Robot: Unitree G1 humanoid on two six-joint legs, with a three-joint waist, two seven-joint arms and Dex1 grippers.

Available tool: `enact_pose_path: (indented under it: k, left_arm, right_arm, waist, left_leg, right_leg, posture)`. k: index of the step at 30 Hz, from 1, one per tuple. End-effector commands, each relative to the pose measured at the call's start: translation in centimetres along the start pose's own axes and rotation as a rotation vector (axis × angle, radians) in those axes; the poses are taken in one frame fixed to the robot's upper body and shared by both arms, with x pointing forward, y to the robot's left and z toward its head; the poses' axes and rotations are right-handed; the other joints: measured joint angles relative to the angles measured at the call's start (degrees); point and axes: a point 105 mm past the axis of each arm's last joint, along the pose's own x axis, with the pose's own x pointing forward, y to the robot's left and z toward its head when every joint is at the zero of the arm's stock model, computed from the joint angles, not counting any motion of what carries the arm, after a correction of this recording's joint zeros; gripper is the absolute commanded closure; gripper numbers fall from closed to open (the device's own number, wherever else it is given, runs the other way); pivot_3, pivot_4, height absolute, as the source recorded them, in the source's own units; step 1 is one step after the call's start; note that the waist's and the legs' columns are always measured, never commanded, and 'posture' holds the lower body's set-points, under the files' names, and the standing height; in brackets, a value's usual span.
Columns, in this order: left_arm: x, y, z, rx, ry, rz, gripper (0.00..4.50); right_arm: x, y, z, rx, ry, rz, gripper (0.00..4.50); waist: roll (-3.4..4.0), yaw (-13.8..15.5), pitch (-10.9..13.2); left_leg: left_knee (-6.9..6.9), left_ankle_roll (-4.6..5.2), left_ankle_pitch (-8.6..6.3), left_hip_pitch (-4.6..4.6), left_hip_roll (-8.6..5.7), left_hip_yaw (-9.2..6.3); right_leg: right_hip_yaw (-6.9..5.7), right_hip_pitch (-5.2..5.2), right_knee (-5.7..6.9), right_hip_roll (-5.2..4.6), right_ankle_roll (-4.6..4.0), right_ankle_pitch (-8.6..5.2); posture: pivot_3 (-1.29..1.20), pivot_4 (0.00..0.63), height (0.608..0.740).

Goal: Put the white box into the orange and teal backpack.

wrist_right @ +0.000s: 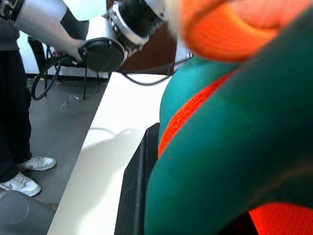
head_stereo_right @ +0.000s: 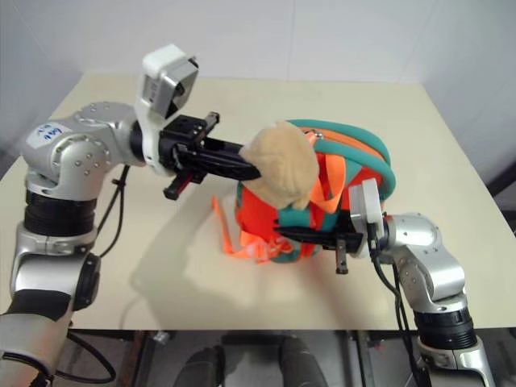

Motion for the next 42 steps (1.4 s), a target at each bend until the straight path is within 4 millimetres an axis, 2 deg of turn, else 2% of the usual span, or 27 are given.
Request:
enact_pose_path:
  k: [1,9,17,24,29,34,42]
  left_arm:
    - [-1.1,0.2,1.5,0.070,0.015,0.040,4.32]
    - [-2.9,0.8,2.3,0.105,0.061,0.102,4.32]
    - [-6.0,1.6,2.6,0.129,0.134,0.210,4.33]
    - [-8.3,1.2,2.2,0.111,0.191,0.256,4.33]
    - [-9.9,0.8,0.3,0.033,0.257,0.288,4.33]
    - [-11.5,0.5,-3.0,-0.084,0.342,0.318,4.33]
    - [-12.3,0.5,-7.4,-0.209,0.446,0.339,4.33]
  right_arm:
    - [0.0,0.3,1.3,-0.060,-0.032,-0.002,4.50]
    - [0.1,0.7,1.2,-0.048,-0.040,-0.018,4.50]
    - [-0.1,0.8,1.3,-0.047,-0.045,-0.029,4.50]
    - [-0.2,1.0,1.6,-0.047,-0.055,-0.038,4.50]
    - [-0.3,1.0,1.5,-0.050,-0.044,-0.046,4.50]
    - [-0.4,1.1,1.5,-0.050,-0.038,-0.046,4.50]
    - [-0.3,0.9,1.5,-0.052,-0.032,-0.047,4.50]
  waist:
    - [0.00,0.03,0.00]
    - [0.01,-0.03,0.00]
    - [0.01,0.00,0.01]
    - [0.02,-0.07,0.01]
    - [0.03,-0.06,0.02]
    - [0.03,-0.06,0.02]
    - [0.03,-0.03,0.02]
  left_leg:
    - [0.00,0.00,0.00,0.00,0.00,0.00]
    - [-0.02,0.00,0.00,0.00,0.00,0.00]
    - [-0.02,0.00,0.00,0.01,0.00,0.00]
    - [-0.09,0.01,0.00,-0.01,0.00,0.00]
    - [-0.11,0.00,-0.01,-0.01,0.01,0.00]
    - [-0.07,0.01,-0.01,0.00,0.01,0.00]
    - [-0.07,0.01,-0.01,0.01,0.02,0.00]
  right_leg:
    - [-0.01,0.00,0.01,0.00,0.00,0.00]
    - [0.00,-0.01,0.01,0.01,-0.01,-0.02]
    - [-0.01,-0.02,0.04,0.02,-0.03,-0.03]
    - [-0.01,-0.06,0.04,0.02,-0.05,-0.08]
    - [-0.01,-0.09,0.08,0.02,-0.07,-0.13]
    - [-0.01,-0.08,0.13,0.02,-0.08,-0.14]
    - [-0.01,-0.08,0.15,0.02,-0.10,-0.15]
  posture:
    - [0.00,0.150,0.740]
    - [0.00,0.150,0.740]
    - [0.00,0.150,0.740]
    - [0.00,0.150,0.740]
    - [0.00,0.150,0.740]
    - [0.00,0.150,0.740]
    - [0.00,0.150,0.740]
